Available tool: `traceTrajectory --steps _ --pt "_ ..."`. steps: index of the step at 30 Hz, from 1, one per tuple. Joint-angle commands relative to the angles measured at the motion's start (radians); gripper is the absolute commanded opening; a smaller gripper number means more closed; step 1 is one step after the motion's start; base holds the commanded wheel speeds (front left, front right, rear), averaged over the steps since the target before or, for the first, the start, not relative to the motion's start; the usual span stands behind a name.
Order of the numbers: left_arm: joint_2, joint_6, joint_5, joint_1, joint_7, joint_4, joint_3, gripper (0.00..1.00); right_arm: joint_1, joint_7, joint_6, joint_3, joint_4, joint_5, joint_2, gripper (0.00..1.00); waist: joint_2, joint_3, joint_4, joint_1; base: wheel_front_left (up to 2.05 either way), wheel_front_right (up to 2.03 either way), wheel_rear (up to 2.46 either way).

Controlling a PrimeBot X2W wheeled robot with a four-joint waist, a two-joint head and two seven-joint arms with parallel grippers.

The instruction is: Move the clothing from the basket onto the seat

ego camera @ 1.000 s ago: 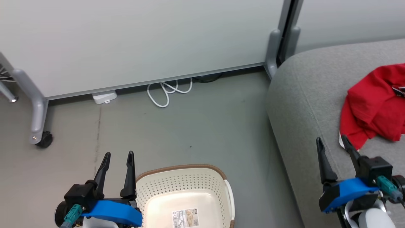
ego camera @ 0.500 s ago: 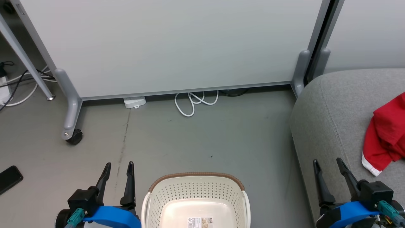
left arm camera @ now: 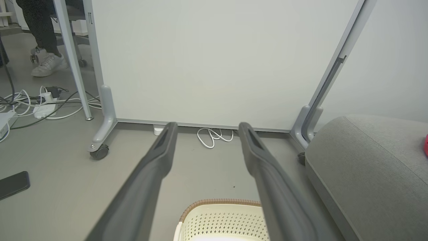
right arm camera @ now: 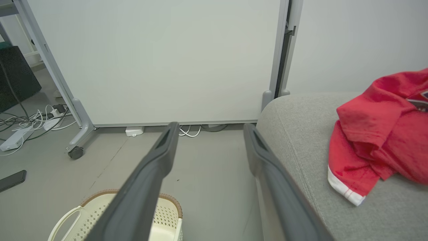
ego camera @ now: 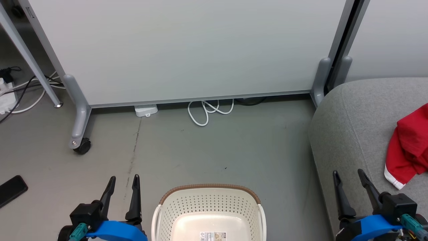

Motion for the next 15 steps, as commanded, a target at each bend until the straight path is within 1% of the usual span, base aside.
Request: traceTrajectory --steps 1,13,14,15 --pt "0.006 -0.002 -0.003 0.006 -0.003 0.000 -0.001 1.00 0.017 0.005 0.001 -0.002 -0.004 -0.004 0.001 1.00 -0.0001 0.001 -0.002 0.0000 0.00 0.00 0.00" --pt "0.011 -0.002 -0.016 -0.001 -0.003 0.007 -0.026 1.00 0.014 0.010 0.001 0.008 -0.005 0.011 0.001 1.00 -0.0001 0.007 -0.003 0.0000 0.00 0.00 0.00" --pt "0.006 0.000 -0.015 0.000 0.000 0.007 -0.028 0.00 0.003 0.009 0.000 0.009 -0.001 0.011 0.000 0.00 -0.0001 0.007 -0.003 0.0000 0.00 0.00 0.00" --pt "0.006 0.000 -0.015 0.000 0.000 0.007 -0.028 0.00 0.003 0.009 0.000 0.009 -0.001 0.011 0.000 0.00 -0.0001 0.007 -0.003 0.0000 0.00 0.00 0.00"
